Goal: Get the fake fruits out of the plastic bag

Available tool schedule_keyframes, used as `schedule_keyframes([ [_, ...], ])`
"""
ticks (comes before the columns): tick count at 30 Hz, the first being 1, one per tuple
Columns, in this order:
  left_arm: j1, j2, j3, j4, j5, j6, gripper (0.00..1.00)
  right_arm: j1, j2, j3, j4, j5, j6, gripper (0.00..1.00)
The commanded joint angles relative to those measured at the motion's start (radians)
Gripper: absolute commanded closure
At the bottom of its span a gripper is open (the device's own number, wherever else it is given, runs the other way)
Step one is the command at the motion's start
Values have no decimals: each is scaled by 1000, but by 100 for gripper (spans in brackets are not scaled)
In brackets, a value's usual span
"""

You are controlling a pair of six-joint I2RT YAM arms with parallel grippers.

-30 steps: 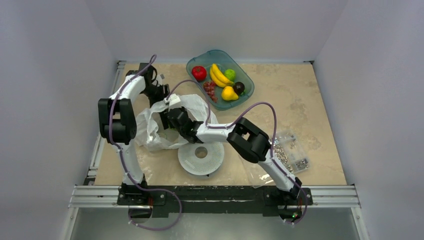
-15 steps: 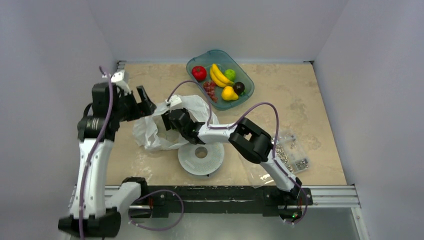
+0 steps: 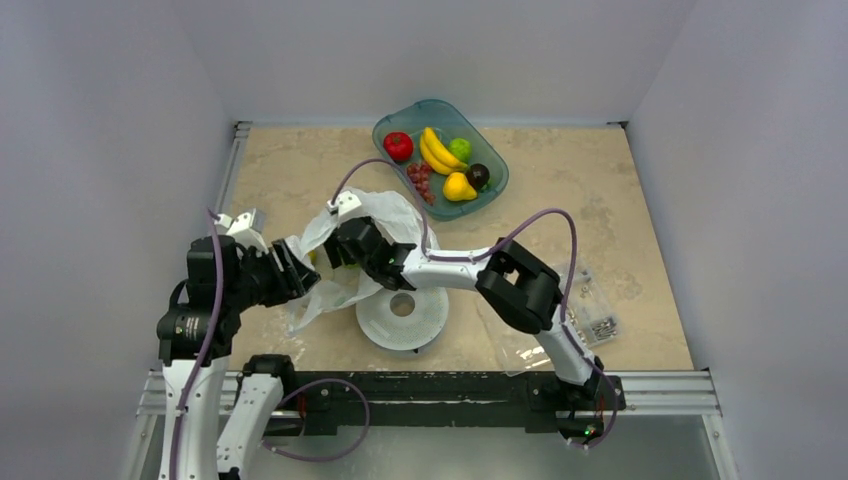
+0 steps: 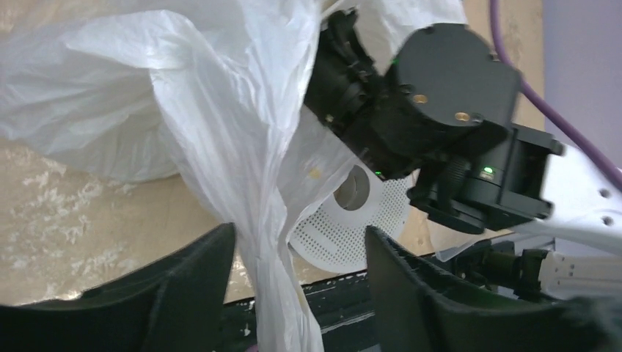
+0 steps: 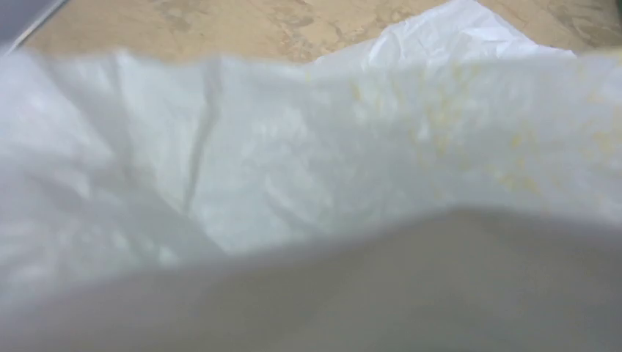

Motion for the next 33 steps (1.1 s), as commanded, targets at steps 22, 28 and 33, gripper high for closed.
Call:
schedule_keyframes([
  [22, 1, 345, 127, 202, -415, 107, 100, -80, -310, 100, -283, -714, 175, 100],
  [28, 87, 520, 317, 239, -383, 119, 100, -141, -354, 131, -274, -813, 206, 100],
  [33, 171, 616, 461, 249, -266, 133, 100, -168, -419, 162, -306, -778, 177, 100],
])
